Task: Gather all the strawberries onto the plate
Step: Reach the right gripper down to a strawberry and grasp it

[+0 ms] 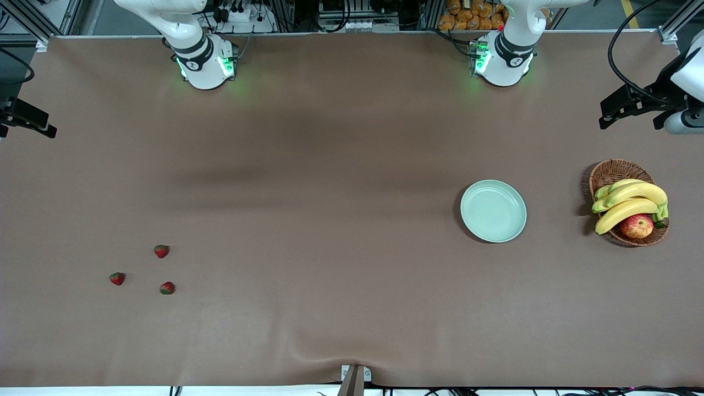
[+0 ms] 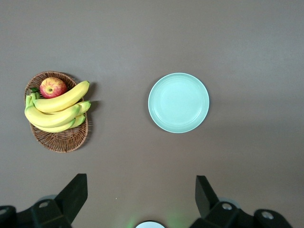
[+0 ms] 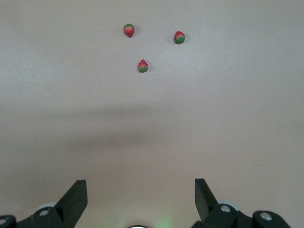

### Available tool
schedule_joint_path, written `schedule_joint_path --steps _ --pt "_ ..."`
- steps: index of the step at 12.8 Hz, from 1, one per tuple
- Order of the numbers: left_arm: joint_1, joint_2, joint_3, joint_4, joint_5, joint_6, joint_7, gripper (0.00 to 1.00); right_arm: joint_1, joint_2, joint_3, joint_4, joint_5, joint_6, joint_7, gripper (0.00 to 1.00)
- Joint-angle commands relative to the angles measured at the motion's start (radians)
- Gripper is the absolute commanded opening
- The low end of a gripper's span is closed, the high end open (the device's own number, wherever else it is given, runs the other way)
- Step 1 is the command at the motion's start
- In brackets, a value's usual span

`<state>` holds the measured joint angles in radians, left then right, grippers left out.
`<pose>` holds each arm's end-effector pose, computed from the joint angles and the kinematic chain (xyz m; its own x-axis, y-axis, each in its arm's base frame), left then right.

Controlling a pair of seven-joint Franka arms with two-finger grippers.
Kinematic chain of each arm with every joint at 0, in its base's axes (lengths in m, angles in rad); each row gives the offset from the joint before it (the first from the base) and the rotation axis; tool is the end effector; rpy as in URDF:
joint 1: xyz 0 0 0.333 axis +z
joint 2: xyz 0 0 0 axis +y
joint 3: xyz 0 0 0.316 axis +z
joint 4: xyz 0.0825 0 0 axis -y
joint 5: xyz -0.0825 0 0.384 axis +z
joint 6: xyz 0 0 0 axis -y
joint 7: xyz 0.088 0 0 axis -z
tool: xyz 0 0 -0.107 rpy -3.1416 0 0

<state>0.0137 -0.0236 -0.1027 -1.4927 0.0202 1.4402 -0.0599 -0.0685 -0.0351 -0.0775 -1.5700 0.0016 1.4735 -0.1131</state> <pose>0.5316 -0.0458 0.6624 0.9993 -0.0263 -0.0276 -0.0270 -0.9993 -0.0242 0.5277 -0.0782 0.6357 0.9976 -0.0323 -0.0606 -0.0330 -0.9994 -0.0112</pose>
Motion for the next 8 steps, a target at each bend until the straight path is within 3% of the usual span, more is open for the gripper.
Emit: schedule_joint_path --steps 1,5,8 --pt "0.003 0.005 0.001 0.017 -0.008 -0.006 0.005 1.0 -0.011 -0.012 0.01 -0.018 -0.005 0.008 0.01 1.0" --pt "0.005 0.024 0.006 0.037 -0.003 -0.008 0.014 1.0 -0.013 0.024 0.01 -0.021 -0.005 0.017 0.007 1.0" --pt "0.005 0.025 0.006 0.034 -0.016 -0.006 0.011 1.0 -0.008 0.177 0.01 -0.021 -0.005 0.088 0.009 1.0"
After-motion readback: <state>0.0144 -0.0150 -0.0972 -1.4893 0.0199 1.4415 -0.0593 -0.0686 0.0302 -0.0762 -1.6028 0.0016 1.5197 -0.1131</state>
